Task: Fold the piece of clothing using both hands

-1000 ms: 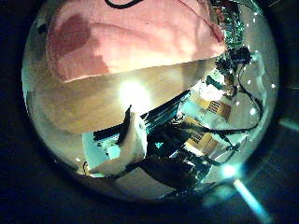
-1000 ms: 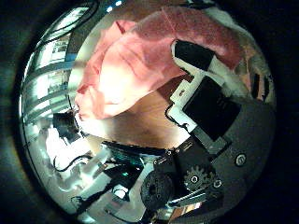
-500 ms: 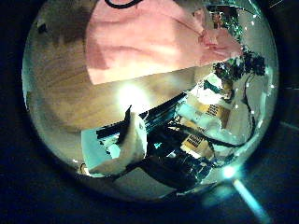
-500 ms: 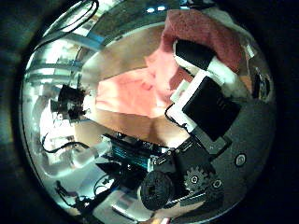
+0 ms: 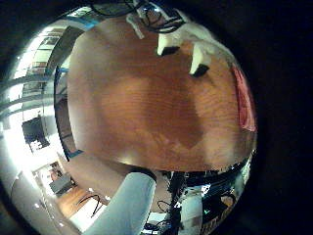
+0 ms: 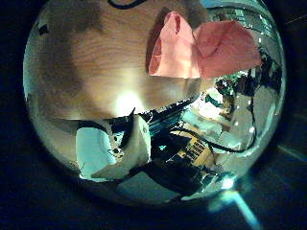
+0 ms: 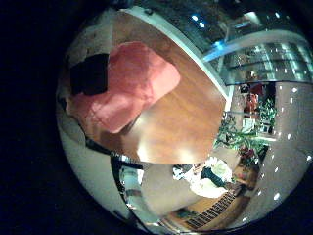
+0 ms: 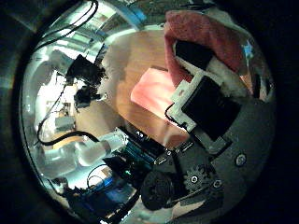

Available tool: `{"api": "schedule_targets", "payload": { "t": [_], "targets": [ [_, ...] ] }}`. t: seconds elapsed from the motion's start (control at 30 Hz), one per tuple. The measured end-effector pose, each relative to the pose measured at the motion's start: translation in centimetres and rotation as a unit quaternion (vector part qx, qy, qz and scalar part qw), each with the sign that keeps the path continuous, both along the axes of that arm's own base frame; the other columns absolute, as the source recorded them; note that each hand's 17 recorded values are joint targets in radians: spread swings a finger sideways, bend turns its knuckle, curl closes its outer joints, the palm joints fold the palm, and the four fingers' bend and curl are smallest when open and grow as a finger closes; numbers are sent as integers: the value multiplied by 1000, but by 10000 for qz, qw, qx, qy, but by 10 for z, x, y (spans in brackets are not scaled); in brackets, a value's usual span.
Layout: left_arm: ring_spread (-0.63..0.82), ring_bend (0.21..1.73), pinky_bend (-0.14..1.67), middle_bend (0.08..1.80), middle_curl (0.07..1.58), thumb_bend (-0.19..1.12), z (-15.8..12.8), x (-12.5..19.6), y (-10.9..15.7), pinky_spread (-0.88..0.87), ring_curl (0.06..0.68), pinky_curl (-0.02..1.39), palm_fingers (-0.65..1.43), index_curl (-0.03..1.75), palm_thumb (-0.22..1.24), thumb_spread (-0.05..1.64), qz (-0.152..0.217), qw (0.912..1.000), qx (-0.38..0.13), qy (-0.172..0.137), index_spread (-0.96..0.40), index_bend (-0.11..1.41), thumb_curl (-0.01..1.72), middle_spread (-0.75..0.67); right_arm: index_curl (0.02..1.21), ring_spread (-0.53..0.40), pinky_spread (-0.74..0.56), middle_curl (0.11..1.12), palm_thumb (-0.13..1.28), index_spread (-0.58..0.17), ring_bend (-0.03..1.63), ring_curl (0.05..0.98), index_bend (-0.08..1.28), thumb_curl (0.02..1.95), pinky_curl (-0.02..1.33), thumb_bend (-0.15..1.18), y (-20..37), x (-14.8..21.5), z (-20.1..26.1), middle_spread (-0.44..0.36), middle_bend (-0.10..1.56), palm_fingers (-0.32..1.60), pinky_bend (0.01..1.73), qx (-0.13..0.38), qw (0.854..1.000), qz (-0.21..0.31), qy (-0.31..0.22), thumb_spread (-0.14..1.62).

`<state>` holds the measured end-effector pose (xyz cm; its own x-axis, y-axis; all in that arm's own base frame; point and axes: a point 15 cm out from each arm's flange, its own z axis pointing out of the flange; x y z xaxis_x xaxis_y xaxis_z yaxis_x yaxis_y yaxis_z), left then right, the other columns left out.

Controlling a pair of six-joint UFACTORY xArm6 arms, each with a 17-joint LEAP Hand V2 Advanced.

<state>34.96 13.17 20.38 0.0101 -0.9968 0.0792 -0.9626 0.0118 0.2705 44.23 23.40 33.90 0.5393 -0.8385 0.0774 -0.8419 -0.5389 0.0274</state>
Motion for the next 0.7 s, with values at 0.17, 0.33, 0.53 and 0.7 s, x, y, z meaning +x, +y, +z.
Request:
{"api": "schedule_targets", "payload": {
  "t": [0.17,0.33,0.53,0.7],
  "targets": [
    [356,770,517,194,342,-15,1,-12,-1,390,240,347,25,290,337,1242,48,10000,-10,24,69,157,305,355,995,-237,-220,955,1004,-331,1300,793,938,729,972,-13,75,-7,-56,-191,1154,1071,1198,-293,9973,502,448,1066],
    [356,770,518,195,342,-15,3,-18,1,390,241,345,26,290,337,1242,102,9999,-5,10,69,157,305,355,982,-243,-235,940,929,-331,1285,783,912,702,962,-27,113,-27,-92,-189,1142,1082,1184,-474,9944,725,602,1101],
    [356,767,521,194,342,-15,3,-20,4,393,241,345,28,291,337,1242,173,9998,14,22,69,158,305,348,871,-268,-406,830,824,-364,1283,711,407,646,852,-32,118,-24,-117,-203,899,662,1178,-525,9929,789,714,1157],
    [355,767,524,193,340,-15,2,-22,2,394,240,344,30,291,337,1242,181,9998,-2,41,69,158,305,346,672,-250,-382,711,742,-413,1189,645,137,608,809,-31,103,-12,-105,-181,575,151,1217,-396,9952,595,671,1180]
  ]
}}
